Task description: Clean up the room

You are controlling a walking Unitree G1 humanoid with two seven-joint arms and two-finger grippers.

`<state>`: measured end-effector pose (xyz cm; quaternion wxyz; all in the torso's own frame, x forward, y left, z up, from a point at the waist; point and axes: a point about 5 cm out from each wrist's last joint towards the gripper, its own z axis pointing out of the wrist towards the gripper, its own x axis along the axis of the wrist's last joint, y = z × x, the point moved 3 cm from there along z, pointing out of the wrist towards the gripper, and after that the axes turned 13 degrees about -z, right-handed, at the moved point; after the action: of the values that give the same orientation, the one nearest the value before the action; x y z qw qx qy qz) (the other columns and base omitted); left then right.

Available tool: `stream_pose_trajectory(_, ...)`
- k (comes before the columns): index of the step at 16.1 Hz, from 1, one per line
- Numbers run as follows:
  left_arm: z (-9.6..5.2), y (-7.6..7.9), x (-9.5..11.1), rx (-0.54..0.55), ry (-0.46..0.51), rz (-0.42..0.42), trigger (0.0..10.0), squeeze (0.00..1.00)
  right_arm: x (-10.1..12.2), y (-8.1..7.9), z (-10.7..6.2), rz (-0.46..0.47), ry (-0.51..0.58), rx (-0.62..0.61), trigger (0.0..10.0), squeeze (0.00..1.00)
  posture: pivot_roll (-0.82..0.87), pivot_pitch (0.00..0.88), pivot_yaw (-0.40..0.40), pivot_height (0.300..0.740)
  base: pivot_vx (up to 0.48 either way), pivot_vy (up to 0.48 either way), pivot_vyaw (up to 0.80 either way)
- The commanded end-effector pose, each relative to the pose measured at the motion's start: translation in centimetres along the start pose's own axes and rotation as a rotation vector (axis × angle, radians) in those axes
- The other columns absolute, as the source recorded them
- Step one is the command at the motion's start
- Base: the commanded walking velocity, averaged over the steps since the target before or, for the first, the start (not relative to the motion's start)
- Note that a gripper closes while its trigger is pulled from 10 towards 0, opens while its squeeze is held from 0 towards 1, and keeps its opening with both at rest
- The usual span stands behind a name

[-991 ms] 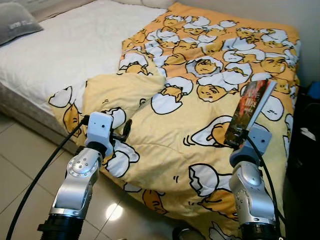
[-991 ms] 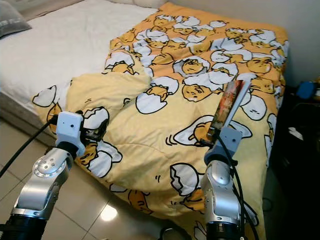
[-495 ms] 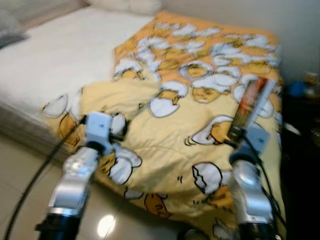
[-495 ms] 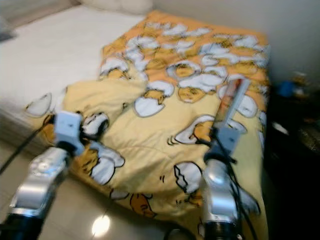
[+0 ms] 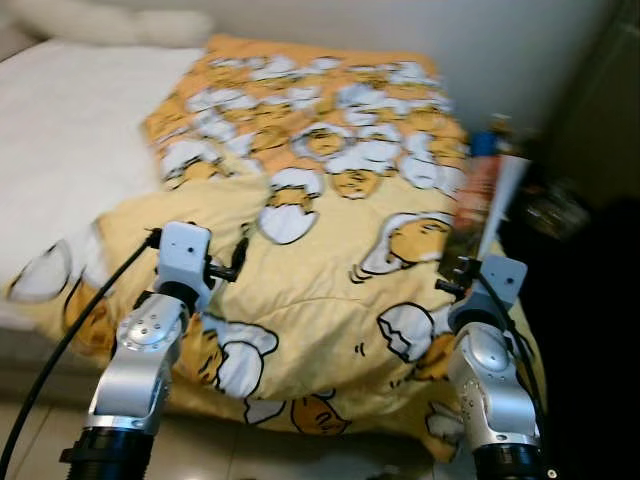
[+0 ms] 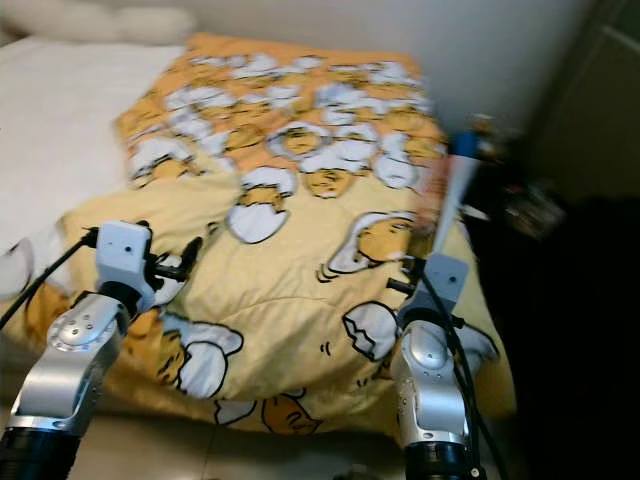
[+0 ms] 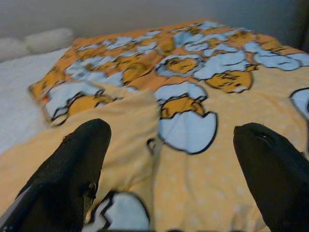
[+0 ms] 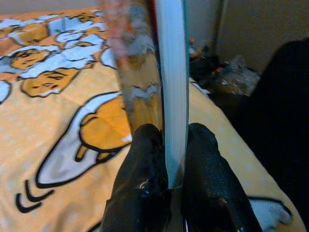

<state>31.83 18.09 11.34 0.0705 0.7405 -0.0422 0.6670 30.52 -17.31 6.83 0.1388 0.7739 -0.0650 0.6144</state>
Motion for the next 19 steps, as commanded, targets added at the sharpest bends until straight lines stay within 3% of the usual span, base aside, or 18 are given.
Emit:
stream_pose_trajectory(1,0.29,1.02,0.34,-0.033,0.010,-0.001,10.0,0.00,0.87,0.44,0.08,0.027,0.027,-0.025,10.0,0.00,0.07,0.000,-0.004,0.740,0.000,0.371,-0.80)
stream_pose_trajectory(11,0.36,0.36,0.75,-0.042,0.009,0.028,10.0,0.00,1.06,-0.42,0.12,0.035,0.036,0.011,10.0,0.00,0.10,0.000,-0.014,0.740,0.000,0.378,-0.77)
stream_pose_trajectory(19,0.25,0.67,0.59,-0.056,0.006,0.028,10.0,0.00,0.67,-0.08,0.01,0.023,0.028,0.015,10.0,0.00,0.10,0.000,-0.028,0.740,0.000,0.436,-0.05)
